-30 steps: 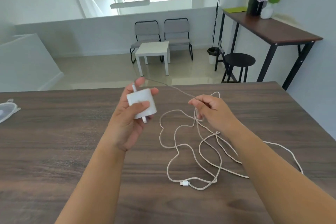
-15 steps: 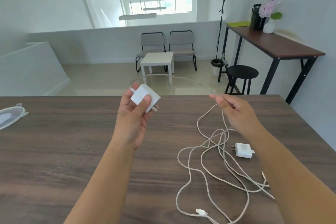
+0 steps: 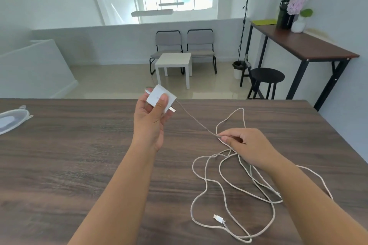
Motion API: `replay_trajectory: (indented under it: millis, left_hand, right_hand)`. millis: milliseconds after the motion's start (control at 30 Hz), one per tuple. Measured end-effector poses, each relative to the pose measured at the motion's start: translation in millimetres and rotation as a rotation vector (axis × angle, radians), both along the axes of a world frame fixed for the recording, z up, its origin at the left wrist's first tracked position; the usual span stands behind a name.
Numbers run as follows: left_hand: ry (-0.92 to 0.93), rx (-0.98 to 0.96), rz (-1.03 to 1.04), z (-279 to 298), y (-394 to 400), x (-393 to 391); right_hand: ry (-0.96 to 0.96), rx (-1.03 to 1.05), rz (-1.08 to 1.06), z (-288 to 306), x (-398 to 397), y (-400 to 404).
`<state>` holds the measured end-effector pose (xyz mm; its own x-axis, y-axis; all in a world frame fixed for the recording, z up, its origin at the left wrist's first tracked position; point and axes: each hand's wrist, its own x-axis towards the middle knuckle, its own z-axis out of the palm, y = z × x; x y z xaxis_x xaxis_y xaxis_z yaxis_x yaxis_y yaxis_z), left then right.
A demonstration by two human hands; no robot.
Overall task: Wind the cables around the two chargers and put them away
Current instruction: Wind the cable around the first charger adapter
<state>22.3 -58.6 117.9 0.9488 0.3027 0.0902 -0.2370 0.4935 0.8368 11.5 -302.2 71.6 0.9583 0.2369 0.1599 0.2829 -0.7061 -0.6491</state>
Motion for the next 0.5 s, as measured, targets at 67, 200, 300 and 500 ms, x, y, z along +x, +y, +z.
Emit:
replay_trajectory:
  millis: [67, 200, 300, 500]
  left_hand:
    - [0.029, 0.031, -0.004, -4, -2, 0]
    - [0.07, -0.128, -0.187, -8, 1, 0]
    - [0.148, -0.283, -0.275, -13, -2, -2]
    - [0.249, -0.314, -0.288, -26, -11, -3]
  right_hand:
    - [0.036, 0.051, -0.01, 0, -2, 3]
    - [0.172, 0.35, -0.121, 5, -7, 6]
    - [0.151, 0.504, -0.138, 16, -14, 6]
    - [0.061, 0.605, -0.145, 19, -13, 1]
